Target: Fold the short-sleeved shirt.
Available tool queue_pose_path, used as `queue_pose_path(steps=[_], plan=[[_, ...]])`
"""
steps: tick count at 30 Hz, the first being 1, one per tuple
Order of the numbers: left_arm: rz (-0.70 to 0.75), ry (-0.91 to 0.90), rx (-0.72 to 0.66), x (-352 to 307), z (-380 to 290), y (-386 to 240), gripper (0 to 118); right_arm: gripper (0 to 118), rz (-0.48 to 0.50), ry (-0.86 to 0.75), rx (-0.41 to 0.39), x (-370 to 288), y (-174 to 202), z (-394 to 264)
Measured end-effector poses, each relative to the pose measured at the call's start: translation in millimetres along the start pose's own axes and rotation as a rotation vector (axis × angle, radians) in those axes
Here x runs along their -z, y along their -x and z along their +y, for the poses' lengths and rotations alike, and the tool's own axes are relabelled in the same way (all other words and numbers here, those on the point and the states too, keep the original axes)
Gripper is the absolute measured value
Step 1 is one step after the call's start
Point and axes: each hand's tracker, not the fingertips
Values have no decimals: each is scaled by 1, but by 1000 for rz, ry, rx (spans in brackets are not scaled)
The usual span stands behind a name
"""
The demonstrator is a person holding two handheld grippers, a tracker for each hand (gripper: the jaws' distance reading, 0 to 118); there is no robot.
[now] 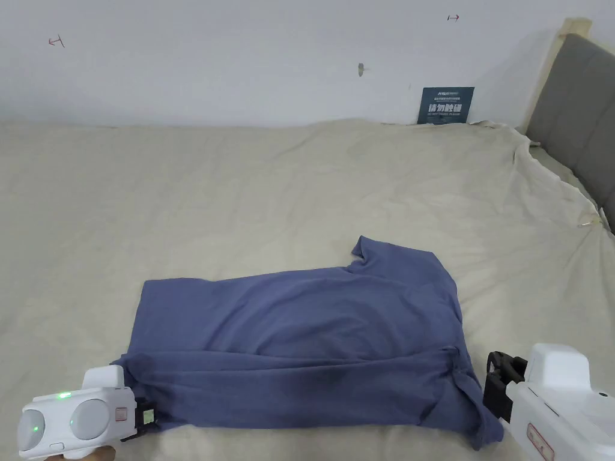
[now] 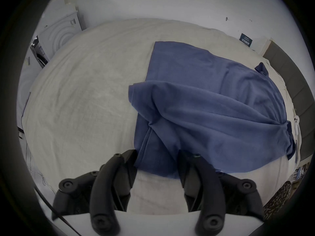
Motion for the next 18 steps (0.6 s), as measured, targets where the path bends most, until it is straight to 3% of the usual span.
queue_pose_path(steps=[1,3,4,5,6,7,8,9,13,14,16,17,18], plan=[[-16,-7,25,2,1,2,23,0,-6,38,5,6,-2,-4],[-27,-10,34,2,0,-1,11,5,-8,101,24,19,-8,-11],[-35,-14,43,1,0,-1,8,14,-16,146,29,27,-11,-15],[-48,-24,42,-2,0,0,7,32,-24,170,44,35,-14,-19],[-59,-36,26,-6,0,2,7,62,-20,193,47,43,-17,-22],[-77,-54,2,-11,1,5,7,80,-17,239,40,53,-20,-26],[-94,-69,-14,-17,2,7,7,91,-4,282,37,62,-22,-29],[-101,-85,-19,-18,5,13,6,93,-9,307,25,72,-24,-32],[-137,-118,-29,-32,12,22,6,87,-65,381,-4,108,-30,-47],[-144,-124,-34,-34,14,24,6,81,-51,401,2,116,-31,-51],[-151,-127,-39,-35,15,26,6,54,-21,432,37,128,-37,-61],[-153,-125,-41,-37,16,24,6,53,8,442,58,131,-37,-64],[-154,-122,-43,-38,16,24,6,44,-1,431,56,130,-35,-66]])
